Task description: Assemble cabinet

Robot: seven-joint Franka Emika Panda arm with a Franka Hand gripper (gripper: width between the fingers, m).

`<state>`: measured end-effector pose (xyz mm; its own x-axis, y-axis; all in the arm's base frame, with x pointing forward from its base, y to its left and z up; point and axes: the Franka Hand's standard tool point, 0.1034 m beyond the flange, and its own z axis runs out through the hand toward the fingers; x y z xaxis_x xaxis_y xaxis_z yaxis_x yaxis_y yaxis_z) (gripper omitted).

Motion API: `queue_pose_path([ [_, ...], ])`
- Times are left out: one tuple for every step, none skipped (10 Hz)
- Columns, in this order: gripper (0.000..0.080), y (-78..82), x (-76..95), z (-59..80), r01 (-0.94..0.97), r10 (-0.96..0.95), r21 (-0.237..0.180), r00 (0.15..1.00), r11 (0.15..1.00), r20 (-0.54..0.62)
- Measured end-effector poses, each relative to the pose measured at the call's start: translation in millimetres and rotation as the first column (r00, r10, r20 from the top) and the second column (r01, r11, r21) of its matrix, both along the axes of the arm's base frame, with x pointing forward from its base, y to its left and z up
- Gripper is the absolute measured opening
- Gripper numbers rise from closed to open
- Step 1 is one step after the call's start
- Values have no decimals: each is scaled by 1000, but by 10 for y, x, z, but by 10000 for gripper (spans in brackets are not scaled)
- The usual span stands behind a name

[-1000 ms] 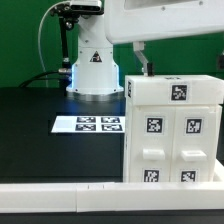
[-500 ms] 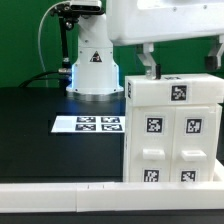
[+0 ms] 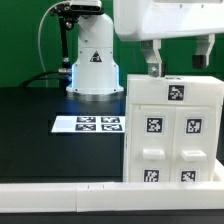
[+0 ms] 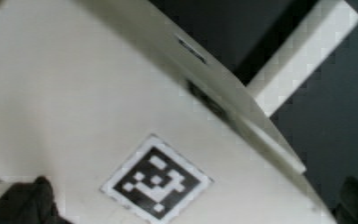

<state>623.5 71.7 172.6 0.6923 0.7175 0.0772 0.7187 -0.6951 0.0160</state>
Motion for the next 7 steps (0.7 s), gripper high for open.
queue_pose_path([
  [796,-6,27,10,-165,165,-36,986,986,18],
  [796,-33,55,19,-332,334,-80,942,940,14],
  [796,-70,68,-15,-420,422,-111,907,901,-4],
  [796,-92,68,-64,-467,469,-133,883,874,-24],
  [796,-112,53,-110,-516,516,-148,856,844,-45],
  [796,-116,38,-163,-541,539,-159,840,826,-63],
  [796,-109,32,-202,-512,508,-158,859,845,-65],
])
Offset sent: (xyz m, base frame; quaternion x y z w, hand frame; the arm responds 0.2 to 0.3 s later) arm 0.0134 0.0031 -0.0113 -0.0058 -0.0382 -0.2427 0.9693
